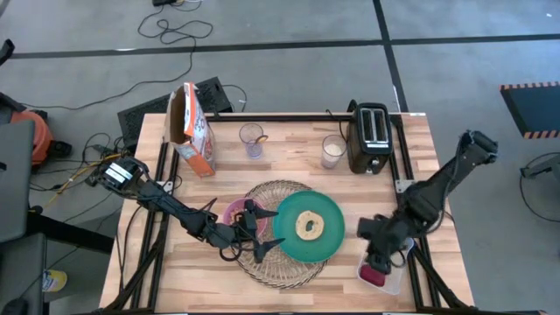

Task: Arrange a breakfast setting
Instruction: Put the red apple on the placemat to the top left of the green plate

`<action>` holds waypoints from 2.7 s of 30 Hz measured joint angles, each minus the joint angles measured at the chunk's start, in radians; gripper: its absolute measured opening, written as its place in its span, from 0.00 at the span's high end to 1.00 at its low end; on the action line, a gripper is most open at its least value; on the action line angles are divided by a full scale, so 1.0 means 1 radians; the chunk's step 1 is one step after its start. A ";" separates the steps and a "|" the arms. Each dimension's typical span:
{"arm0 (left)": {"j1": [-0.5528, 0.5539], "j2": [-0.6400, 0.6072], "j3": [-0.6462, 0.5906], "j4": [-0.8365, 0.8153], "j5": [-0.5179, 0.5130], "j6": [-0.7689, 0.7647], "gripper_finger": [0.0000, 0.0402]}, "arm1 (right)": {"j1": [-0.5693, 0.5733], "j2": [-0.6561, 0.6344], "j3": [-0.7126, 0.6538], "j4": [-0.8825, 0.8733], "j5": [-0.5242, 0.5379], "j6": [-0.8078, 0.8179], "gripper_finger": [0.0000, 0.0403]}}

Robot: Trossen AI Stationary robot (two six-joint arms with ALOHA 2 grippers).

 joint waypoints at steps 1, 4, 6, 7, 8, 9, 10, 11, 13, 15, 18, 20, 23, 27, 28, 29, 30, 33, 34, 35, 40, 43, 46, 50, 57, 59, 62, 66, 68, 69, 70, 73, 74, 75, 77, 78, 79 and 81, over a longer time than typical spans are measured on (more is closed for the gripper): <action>0.000 0.000 0.000 0.000 0.000 0.000 0.04 | 0.024 0.000 -0.002 -0.005 -0.002 0.045 0.51; 0.000 0.000 0.000 0.000 -0.001 0.000 0.04 | 0.097 0.000 -0.002 -0.015 -0.002 0.155 0.51; 0.000 0.000 0.000 0.000 -0.005 0.000 0.04 | 0.146 0.000 -0.002 -0.013 0.016 0.219 0.51; 0.000 0.000 0.000 0.000 -0.006 0.000 0.04 | 0.169 0.002 -0.002 -0.014 0.033 0.247 0.51; 0.000 0.000 0.000 0.000 -0.006 0.000 0.04 | 0.190 0.010 -0.002 -0.014 0.052 0.271 0.51; 0.000 0.000 0.000 0.000 -0.006 0.000 0.04 | 0.206 0.021 -0.002 -0.013 0.061 0.291 0.51; 0.000 0.000 0.000 0.000 -0.006 0.001 0.04 | 0.221 0.036 -0.002 -0.015 0.064 0.305 0.51; 0.000 0.000 0.000 0.000 -0.006 0.000 0.04 | 0.236 0.052 -0.002 -0.018 0.068 0.317 0.51; 0.000 0.000 0.000 0.000 -0.006 0.000 0.04 | 0.253 0.086 -0.002 -0.017 0.071 0.331 0.51; 0.000 0.000 0.000 0.000 -0.007 0.000 0.04 | 0.257 0.129 -0.002 -0.016 0.071 0.333 0.51; 0.000 0.000 0.000 0.000 -0.007 0.000 0.04 | 0.254 0.184 -0.003 -0.016 0.059 0.334 0.50; 0.000 0.000 0.000 0.000 -0.008 0.000 0.04 | 0.247 0.216 -0.003 -0.023 0.014 0.334 0.47; 0.000 0.000 0.000 0.000 -0.009 0.000 0.04 | 0.232 0.262 -0.003 -0.038 -0.059 0.325 0.41; 0.000 0.000 0.000 0.000 -0.013 0.000 0.04 | 0.220 0.302 0.010 -0.032 -0.095 0.269 0.38; 0.000 0.000 0.000 0.000 -0.013 0.000 0.04 | 0.219 0.306 0.014 -0.031 -0.096 0.265 0.38; 0.000 0.000 0.000 0.000 -0.013 -0.001 0.04 | 0.219 0.309 0.016 -0.030 -0.096 0.262 0.38; 0.000 0.000 0.000 0.000 -0.013 -0.001 0.04 | 0.219 0.310 0.016 -0.030 -0.093 0.262 0.38; 0.000 0.000 0.000 0.000 -0.015 -0.001 0.04 | 0.219 0.311 0.016 -0.032 -0.070 0.262 0.38; 0.000 0.000 0.000 0.000 -0.017 -0.002 0.04 | 0.219 0.311 0.016 -0.032 -0.061 0.262 0.38; 0.000 0.000 0.000 0.000 -0.019 -0.002 0.04 | 0.217 0.311 0.016 -0.032 -0.056 0.258 0.38; 0.000 0.000 0.000 0.000 -0.026 -0.002 0.04 | 0.200 0.312 0.016 -0.032 -0.048 0.226 0.38; 0.000 0.000 0.000 0.000 -0.027 -0.003 0.04 | 0.192 0.312 0.007 -0.022 -0.049 0.218 0.38; 0.000 0.000 0.000 0.000 -0.027 -0.001 0.04 | 0.188 0.311 -0.005 -0.025 -0.056 0.217 0.38; 0.000 0.000 0.000 0.000 -0.027 0.000 0.04 | 0.187 0.311 -0.008 -0.050 -0.056 0.213 0.38; 0.000 0.000 0.000 0.000 -0.027 0.000 0.04 | 0.168 0.310 0.007 -0.276 -0.059 0.204 0.38; 0.000 0.000 0.000 0.000 -0.027 0.000 0.04 | 0.164 0.311 0.024 -0.349 -0.061 0.182 0.38; 0.000 0.000 0.000 0.000 -0.027 0.000 0.04 | 0.161 0.302 0.055 -0.411 -0.069 0.149 0.38; 0.000 0.000 0.000 -0.001 -0.031 0.001 0.04 | 0.161 0.262 0.077 -0.442 -0.029 0.136 0.38; 0.000 0.000 0.000 0.000 -0.032 0.001 0.04 | 0.161 0.239 0.077 -0.450 -0.025 0.141 0.38; 0.000 0.000 0.000 -0.001 -0.032 0.001 0.04 | 0.161 0.231 0.077 -0.450 -0.025 0.142 0.38; 0.000 0.000 0.000 -0.001 -0.032 0.001 0.04 | 0.161 0.225 0.077 -0.449 -0.025 0.141 0.38; 0.000 0.000 0.000 -0.001 -0.032 0.001 0.04 | 0.160 0.219 0.077 -0.437 -0.025 0.140 0.38; 0.000 0.000 0.000 -0.001 -0.032 0.001 0.04 | 0.159 0.219 0.077 -0.436 -0.025 0.138 0.38; 0.000 0.000 0.000 -0.001 -0.032 0.001 0.04 | 0.158 0.222 0.077 -0.436 -0.027 0.133 0.38; 0.000 0.000 0.000 -0.001 -0.032 0.001 0.04 | 0.153 0.229 0.077 -0.426 -0.039 0.114 0.38; 0.000 0.000 0.000 0.000 -0.032 0.001 0.04 | 0.153 0.230 0.076 -0.412 -0.043 0.106 0.38; 0.000 0.000 0.000 0.000 -0.032 0.001 0.04 | 0.151 0.229 0.074 -0.399 -0.048 0.100 0.38; 0.000 0.000 0.000 0.000 -0.032 0.001 0.04 | 0.146 0.229 0.072 -0.393 -0.047 0.084 0.38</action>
